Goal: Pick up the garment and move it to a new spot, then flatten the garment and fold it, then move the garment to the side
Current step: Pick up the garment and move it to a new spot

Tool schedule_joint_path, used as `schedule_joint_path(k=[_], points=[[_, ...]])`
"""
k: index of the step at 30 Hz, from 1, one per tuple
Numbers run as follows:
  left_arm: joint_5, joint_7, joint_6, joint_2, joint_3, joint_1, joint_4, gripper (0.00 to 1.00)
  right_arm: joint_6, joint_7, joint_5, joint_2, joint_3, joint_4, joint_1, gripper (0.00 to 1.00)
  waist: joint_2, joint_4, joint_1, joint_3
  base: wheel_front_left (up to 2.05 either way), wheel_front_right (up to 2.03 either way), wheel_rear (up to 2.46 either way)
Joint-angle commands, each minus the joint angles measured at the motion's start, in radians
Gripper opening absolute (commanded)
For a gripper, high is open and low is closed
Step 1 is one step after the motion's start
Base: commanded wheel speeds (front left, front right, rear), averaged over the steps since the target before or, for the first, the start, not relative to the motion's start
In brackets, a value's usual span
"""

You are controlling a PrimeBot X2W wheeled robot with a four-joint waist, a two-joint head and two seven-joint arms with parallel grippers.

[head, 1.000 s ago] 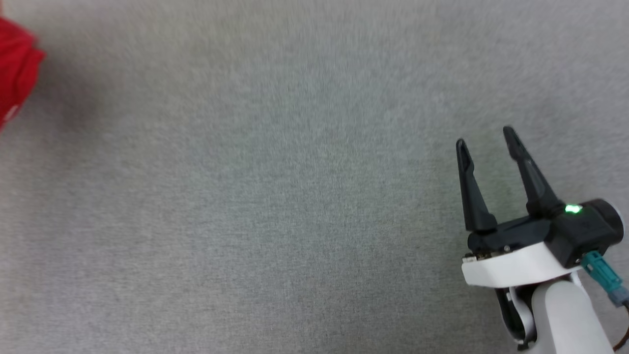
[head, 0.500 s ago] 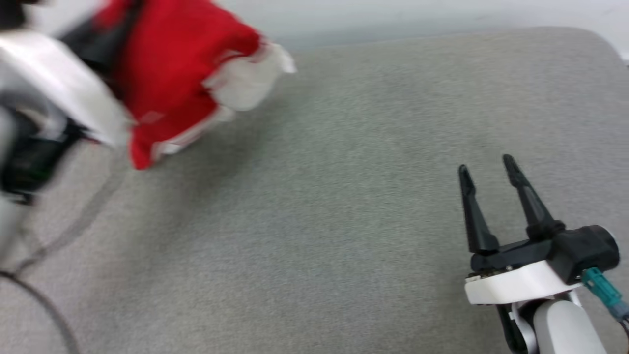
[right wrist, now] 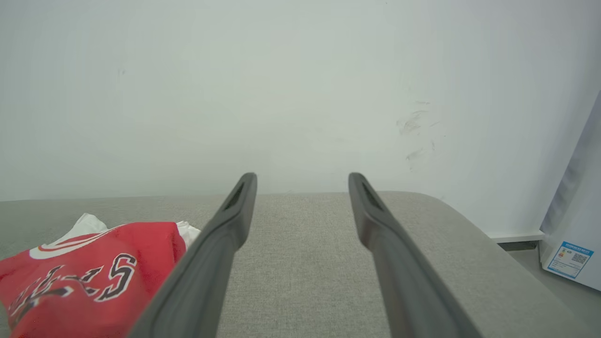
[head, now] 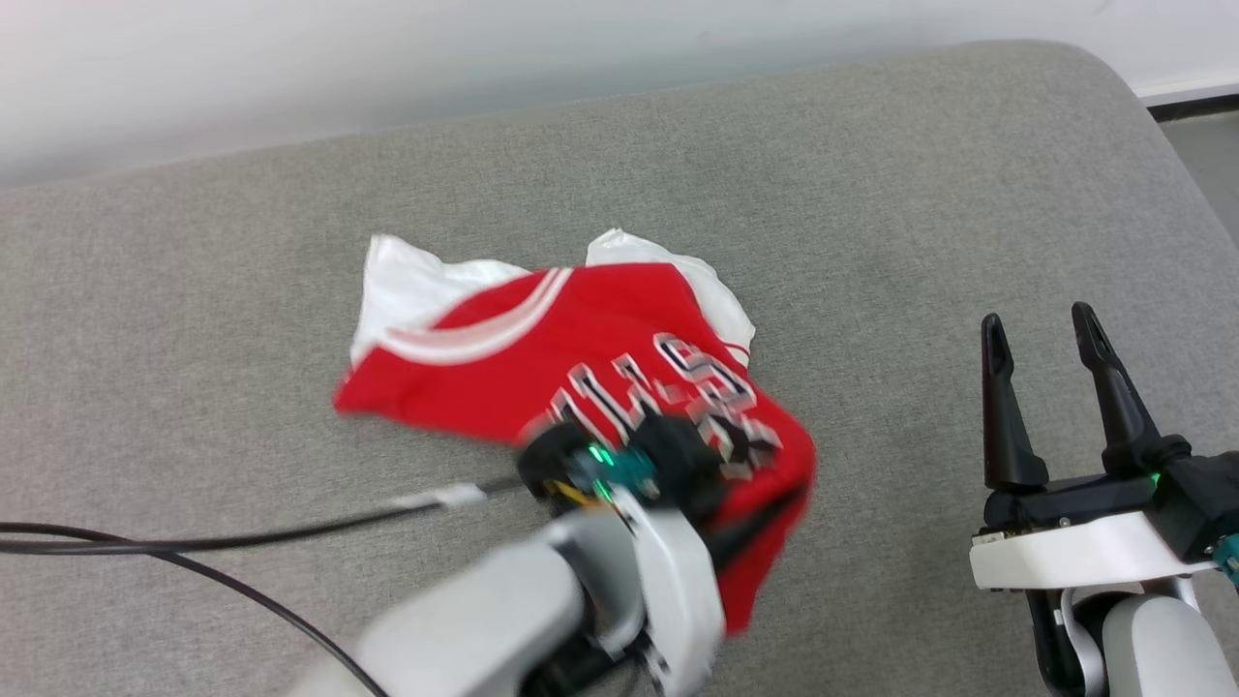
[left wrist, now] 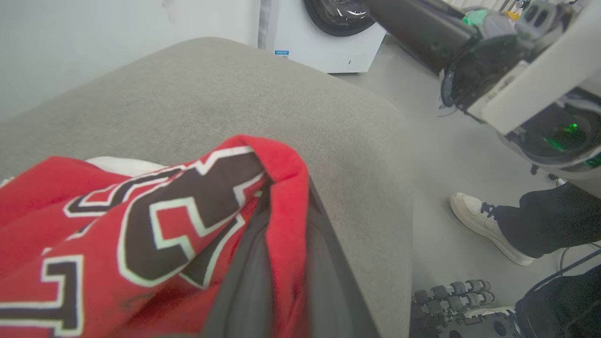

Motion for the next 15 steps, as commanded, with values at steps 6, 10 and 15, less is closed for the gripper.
schedule_joint_path(k=[6,10,15], points=[[0.020,-0.019,-0.022,-0.105,-0.121,0.087,0.123,1.00,-0.001,-0.002,0.007,-0.002,0.007,0.005,0.003,1.00,0.0000,0.005,0.0001,-0.006,0.00,0.00,0.00],[0.015,-0.073,-0.026,-0.110,-0.106,0.083,0.166,1.00,-0.001,-0.002,0.004,-0.002,0.012,0.015,0.014,1.00,0.0000,0.025,0.0001,-0.027,0.00,0.00,0.00],[0.016,-0.223,-0.023,-0.067,-0.024,0.064,0.154,1.00,-0.001,-0.002,-0.001,-0.002,0.011,0.021,0.021,1.00,0.0000,0.055,0.0001,-0.057,0.00,0.00,0.00]])
